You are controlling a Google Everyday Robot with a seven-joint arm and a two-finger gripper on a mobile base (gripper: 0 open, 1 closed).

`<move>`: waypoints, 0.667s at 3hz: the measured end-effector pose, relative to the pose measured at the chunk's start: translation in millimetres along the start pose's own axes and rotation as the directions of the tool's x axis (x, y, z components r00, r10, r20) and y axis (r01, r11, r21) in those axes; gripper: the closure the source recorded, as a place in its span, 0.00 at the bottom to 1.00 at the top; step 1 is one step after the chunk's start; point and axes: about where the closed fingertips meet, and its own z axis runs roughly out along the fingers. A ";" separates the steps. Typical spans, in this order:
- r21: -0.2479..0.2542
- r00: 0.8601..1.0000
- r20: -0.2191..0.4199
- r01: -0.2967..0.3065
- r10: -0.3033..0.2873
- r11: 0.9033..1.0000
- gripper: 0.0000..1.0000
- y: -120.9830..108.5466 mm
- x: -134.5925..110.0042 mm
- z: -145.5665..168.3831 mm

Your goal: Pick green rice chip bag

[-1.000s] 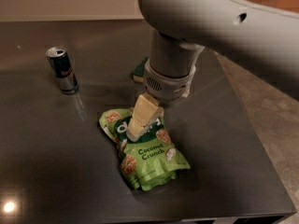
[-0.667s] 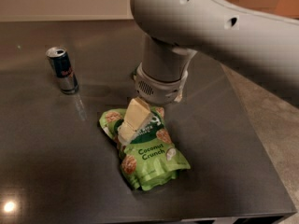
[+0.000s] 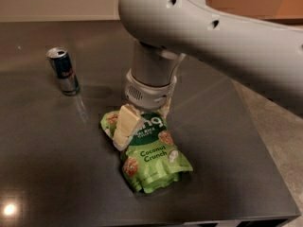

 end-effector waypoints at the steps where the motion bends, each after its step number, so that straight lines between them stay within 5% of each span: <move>1: -0.008 1.000 -0.029 -0.002 0.002 1.000 0.41 2.3 0.1 7.7; 2: -0.007 0.999 -0.045 -0.003 0.003 1.000 0.65 3.6 -0.1 10.5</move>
Offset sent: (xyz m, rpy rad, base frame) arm -0.0040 0.0042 -0.0136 -0.0476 0.0569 0.0048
